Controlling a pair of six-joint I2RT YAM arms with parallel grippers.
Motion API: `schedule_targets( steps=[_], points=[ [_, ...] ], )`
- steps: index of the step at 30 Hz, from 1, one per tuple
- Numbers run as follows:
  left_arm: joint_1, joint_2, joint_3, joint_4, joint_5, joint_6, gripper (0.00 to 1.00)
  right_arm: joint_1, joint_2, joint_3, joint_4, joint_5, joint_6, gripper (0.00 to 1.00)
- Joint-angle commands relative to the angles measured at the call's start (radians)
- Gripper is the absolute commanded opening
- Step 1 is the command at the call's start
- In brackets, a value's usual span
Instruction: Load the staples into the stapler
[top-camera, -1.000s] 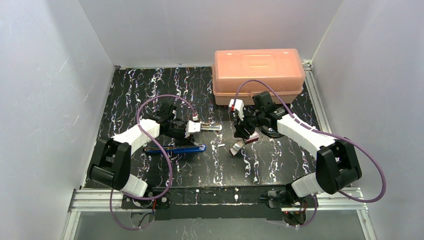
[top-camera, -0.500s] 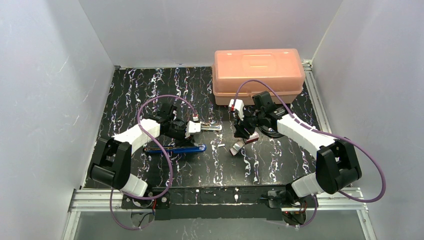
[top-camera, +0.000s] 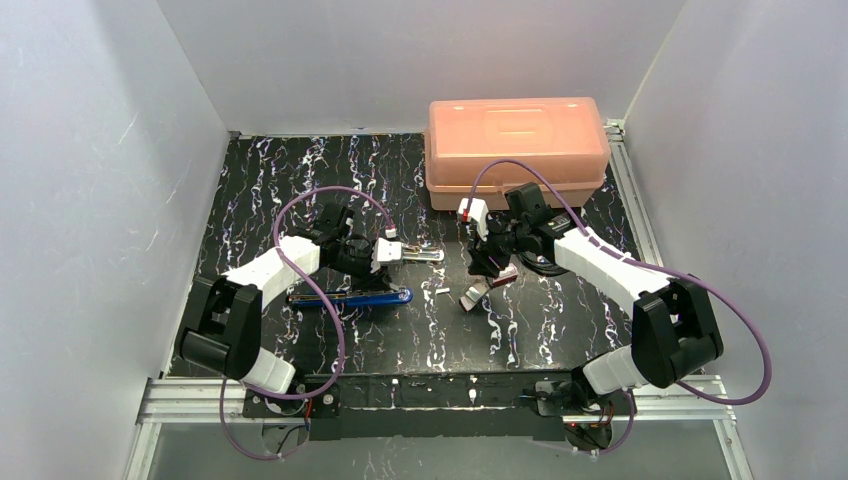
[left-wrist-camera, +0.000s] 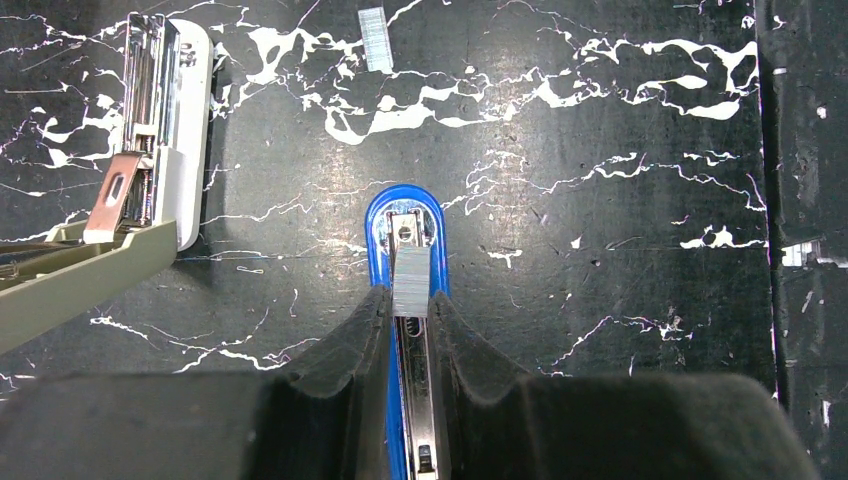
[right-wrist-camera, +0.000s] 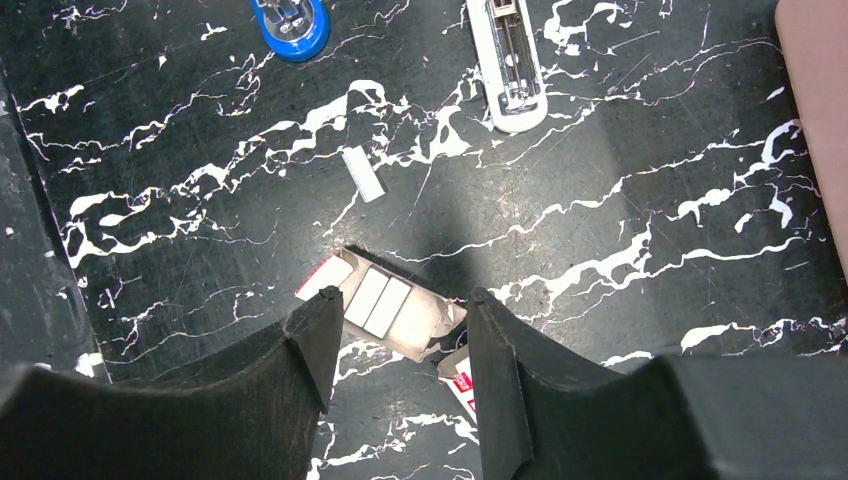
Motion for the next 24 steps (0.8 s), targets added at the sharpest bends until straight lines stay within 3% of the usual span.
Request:
schedule_targets(
  steps=[1,24],
  points=[
    [-0.003,-0.008,0.027,-0.030,0.010,0.004,0.00,-0.009,0.001,-0.009,0.022,-0.007,-0.012,0.56],
    [-0.003,0.024,0.026,-0.028,-0.009,0.014,0.00,-0.013,0.005,-0.009,0.022,-0.009,-0.012,0.56]
  ],
)
